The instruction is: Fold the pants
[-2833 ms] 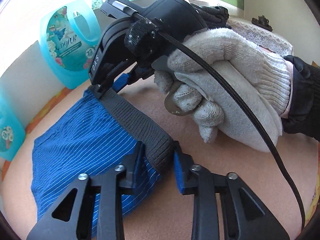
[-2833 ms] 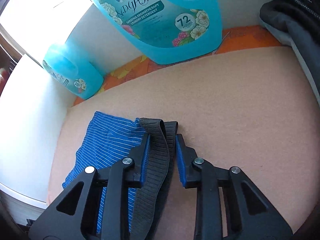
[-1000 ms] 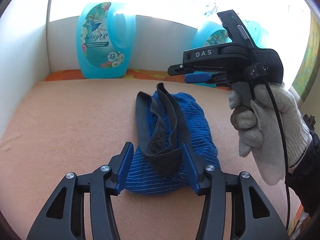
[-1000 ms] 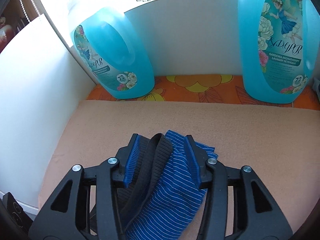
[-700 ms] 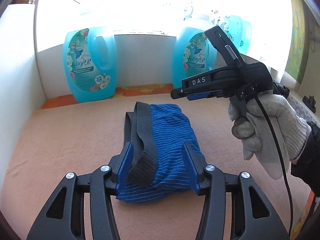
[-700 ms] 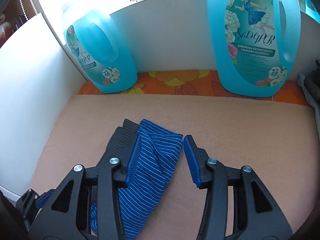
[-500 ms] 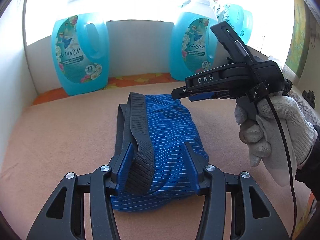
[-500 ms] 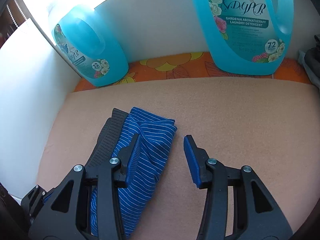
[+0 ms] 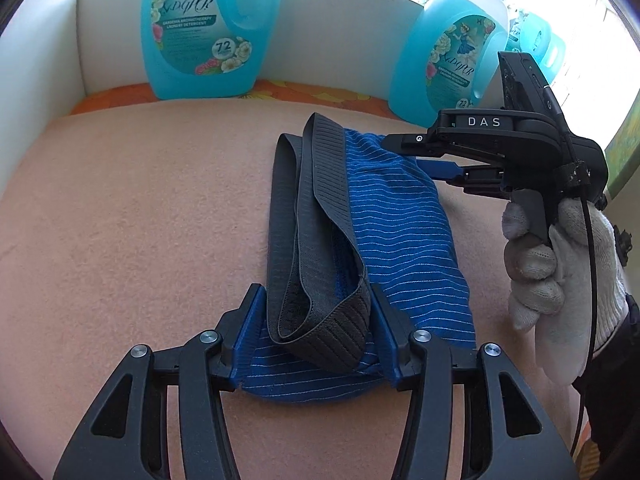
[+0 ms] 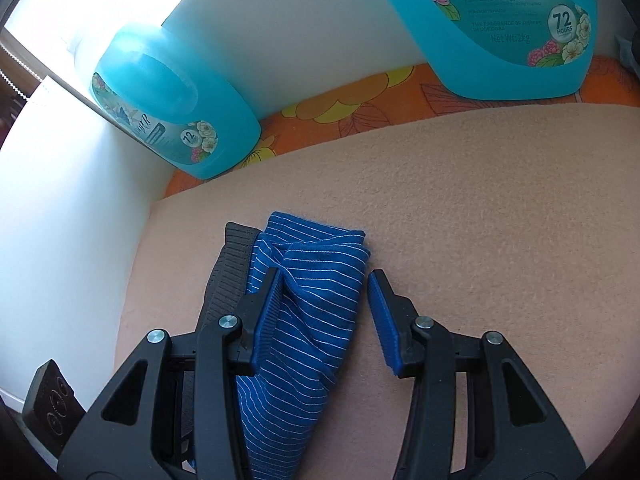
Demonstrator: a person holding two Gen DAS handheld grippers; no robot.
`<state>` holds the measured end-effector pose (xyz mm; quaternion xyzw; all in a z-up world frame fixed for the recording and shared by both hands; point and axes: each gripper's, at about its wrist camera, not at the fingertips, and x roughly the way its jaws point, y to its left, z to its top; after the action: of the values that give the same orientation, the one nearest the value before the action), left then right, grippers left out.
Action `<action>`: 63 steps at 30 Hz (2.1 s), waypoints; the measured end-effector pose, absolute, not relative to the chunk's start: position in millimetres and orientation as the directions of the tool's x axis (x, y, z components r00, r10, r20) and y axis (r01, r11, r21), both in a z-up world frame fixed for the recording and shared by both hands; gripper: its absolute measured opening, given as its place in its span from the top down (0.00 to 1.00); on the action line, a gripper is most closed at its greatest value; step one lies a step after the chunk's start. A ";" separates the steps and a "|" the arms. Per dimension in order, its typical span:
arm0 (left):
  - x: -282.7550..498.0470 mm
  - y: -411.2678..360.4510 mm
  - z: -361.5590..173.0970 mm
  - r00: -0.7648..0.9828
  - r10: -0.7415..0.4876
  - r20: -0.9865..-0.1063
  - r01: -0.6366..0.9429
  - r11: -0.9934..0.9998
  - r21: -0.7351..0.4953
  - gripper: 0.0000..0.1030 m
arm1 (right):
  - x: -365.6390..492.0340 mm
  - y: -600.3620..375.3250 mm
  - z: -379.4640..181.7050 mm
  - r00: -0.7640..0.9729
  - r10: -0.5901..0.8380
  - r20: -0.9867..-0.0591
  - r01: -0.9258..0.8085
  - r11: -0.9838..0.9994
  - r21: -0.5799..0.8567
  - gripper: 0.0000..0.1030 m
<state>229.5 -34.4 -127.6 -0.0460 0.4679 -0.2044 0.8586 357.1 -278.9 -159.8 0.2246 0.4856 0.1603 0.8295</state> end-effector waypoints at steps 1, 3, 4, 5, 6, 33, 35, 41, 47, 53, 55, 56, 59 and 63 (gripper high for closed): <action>228.5 -33.0 -127.1 0.478 -0.393 -0.786 0.297 0.914 -0.276 0.52 | 357.9 -276.7 -159.2 0.475 0.487 -0.732 -0.053 0.847 0.529 0.54; 226.8 -30.8 -126.3 0.475 -0.389 -0.789 0.280 0.917 -0.284 0.51 | 359.9 -271.0 -158.7 0.473 0.486 -0.735 -0.069 0.852 0.519 0.54; 226.0 -31.1 -126.5 0.474 -0.390 -0.790 0.277 0.917 -0.286 0.51 | 360.3 -268.8 -158.3 0.474 0.484 -0.736 -0.074 0.855 0.514 0.54; 225.0 -32.2 -126.4 0.477 -0.386 -0.790 0.277 0.918 -0.282 0.51 | 360.5 -267.6 -158.1 0.475 0.484 -0.734 -0.076 0.854 0.514 0.54; 224.3 -33.8 -126.5 0.481 -0.383 -0.789 0.280 0.920 -0.276 0.51 | 360.6 -266.5 -157.8 0.476 0.486 -0.733 -0.076 0.853 0.516 0.54; 196.3 -41.4 -84.8 0.541 -0.518 -0.662 0.353 0.855 -0.381 0.84 | 319.7 -260.4 -46.1 0.615 0.437 -0.656 -0.236 0.896 0.375 0.89; 196.0 -49.0 -77.6 0.547 -0.532 -0.646 0.374 0.846 -0.380 0.84 | 310.6 -266.6 -30.8 0.637 0.423 -0.645 -0.242 0.903 0.354 0.89; 189.0 -81.6 -49.8 0.541 -0.597 -0.592 0.453 0.800 -0.392 0.84 | 284.6 -301.2 11.4 0.699 0.376 -0.609 -0.220 0.922 0.318 0.89; 185.2 -130.8 -25.8 0.527 -0.652 -0.545 0.535 0.753 -0.384 0.84 | 260.1 -350.9 46.2 0.752 0.306 -0.584 -0.173 0.946 0.273 0.89; 178.4 -192.8 -4.5 0.493 -0.703 -0.512 0.615 0.698 -0.367 0.84 | 236.5 -407.7 76.1 0.794 0.229 -0.563 -0.118 0.967 0.226 0.89; 179.9 -215.6 3.4 0.484 -0.720 -0.497 0.638 0.679 -0.363 0.84 | 231.0 -428.4 86.5 0.807 0.197 -0.556 -0.096 0.974 0.206 0.89; 180.7 -227.6 7.3 0.479 -0.729 -0.489 0.650 0.669 -0.360 0.84 | 228.2 -440.6 92.4 0.813 0.183 -0.553 -0.086 0.977 0.197 0.89; 182.1 -264.7 18.5 0.460 -0.755 -0.468 0.686 0.636 -0.352 0.84 | 224.8 -473.6 108.6 0.831 0.134 -0.540 -0.050 0.985 0.167 0.89; 186.2 -312.9 29.8 0.436 -0.785 -0.440 0.726 0.596 -0.344 0.84 | 223.7 -519.5 121.7 0.846 0.064 -0.529 0.000 0.993 0.119 0.89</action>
<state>186.2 -312.9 29.8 -0.0518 0.2875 -0.4467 0.8457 223.7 -519.5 121.7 0.0571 0.2768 0.0167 0.9591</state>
